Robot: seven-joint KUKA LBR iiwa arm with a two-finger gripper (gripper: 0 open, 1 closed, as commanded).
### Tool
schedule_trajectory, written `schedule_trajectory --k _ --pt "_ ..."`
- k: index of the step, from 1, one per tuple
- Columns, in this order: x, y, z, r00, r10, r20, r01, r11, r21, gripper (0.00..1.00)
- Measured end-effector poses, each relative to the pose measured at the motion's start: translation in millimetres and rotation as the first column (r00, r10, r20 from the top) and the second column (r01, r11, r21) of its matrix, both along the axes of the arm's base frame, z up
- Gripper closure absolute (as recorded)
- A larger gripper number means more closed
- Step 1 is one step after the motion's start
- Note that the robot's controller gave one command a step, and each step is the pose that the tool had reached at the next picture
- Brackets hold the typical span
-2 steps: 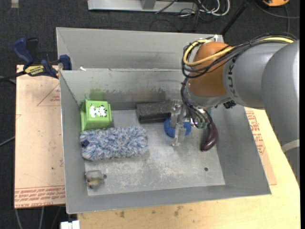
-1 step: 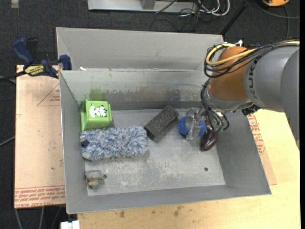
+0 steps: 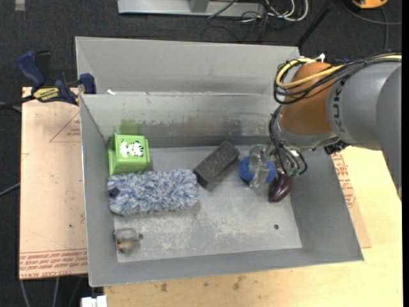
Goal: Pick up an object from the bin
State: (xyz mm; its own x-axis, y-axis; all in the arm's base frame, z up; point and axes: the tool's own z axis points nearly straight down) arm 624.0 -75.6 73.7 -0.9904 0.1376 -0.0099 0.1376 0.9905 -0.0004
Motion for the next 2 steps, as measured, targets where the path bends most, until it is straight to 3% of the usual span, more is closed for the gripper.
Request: schedule_trajectory --k 2 --pt "-2.8 1 20 1.0 0.0 -0.011 0.0 1.0 0.003 1.0"
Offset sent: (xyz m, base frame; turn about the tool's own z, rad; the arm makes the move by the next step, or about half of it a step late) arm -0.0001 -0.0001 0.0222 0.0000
